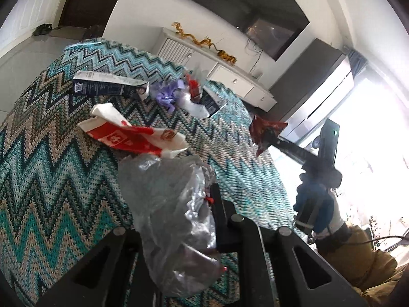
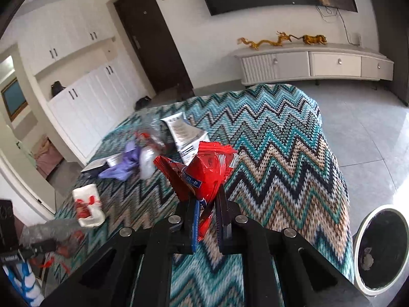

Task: Collect trash
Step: 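Carry both items to the bin and open both tools over it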

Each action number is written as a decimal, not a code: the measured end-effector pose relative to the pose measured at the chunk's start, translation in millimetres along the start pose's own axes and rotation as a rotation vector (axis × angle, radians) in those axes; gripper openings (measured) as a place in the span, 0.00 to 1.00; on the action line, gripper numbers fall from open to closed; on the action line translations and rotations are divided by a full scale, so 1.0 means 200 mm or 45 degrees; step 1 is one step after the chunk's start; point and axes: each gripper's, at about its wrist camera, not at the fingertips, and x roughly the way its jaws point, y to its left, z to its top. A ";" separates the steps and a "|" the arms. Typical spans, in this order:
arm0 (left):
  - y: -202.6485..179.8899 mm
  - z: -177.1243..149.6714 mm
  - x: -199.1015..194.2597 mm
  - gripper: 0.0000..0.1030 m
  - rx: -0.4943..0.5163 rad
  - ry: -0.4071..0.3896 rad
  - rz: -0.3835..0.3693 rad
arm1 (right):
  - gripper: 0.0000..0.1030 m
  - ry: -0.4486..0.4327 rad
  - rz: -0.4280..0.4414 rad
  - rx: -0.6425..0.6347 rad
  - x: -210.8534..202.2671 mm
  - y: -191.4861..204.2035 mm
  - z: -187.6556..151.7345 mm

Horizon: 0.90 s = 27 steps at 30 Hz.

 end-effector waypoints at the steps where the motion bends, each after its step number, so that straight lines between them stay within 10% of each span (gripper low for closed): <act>1: -0.01 0.00 -0.01 0.11 0.004 -0.003 -0.001 | 0.10 -0.008 0.011 -0.005 -0.03 0.01 -0.02; 15: -0.26 0.02 -0.08 0.11 0.151 -0.013 -0.005 | 0.10 -0.096 0.057 -0.050 -0.38 0.00 -0.20; 27: -0.71 0.14 0.29 0.11 0.400 0.144 -0.011 | 0.10 -0.247 -0.035 0.145 -0.73 -0.46 -0.36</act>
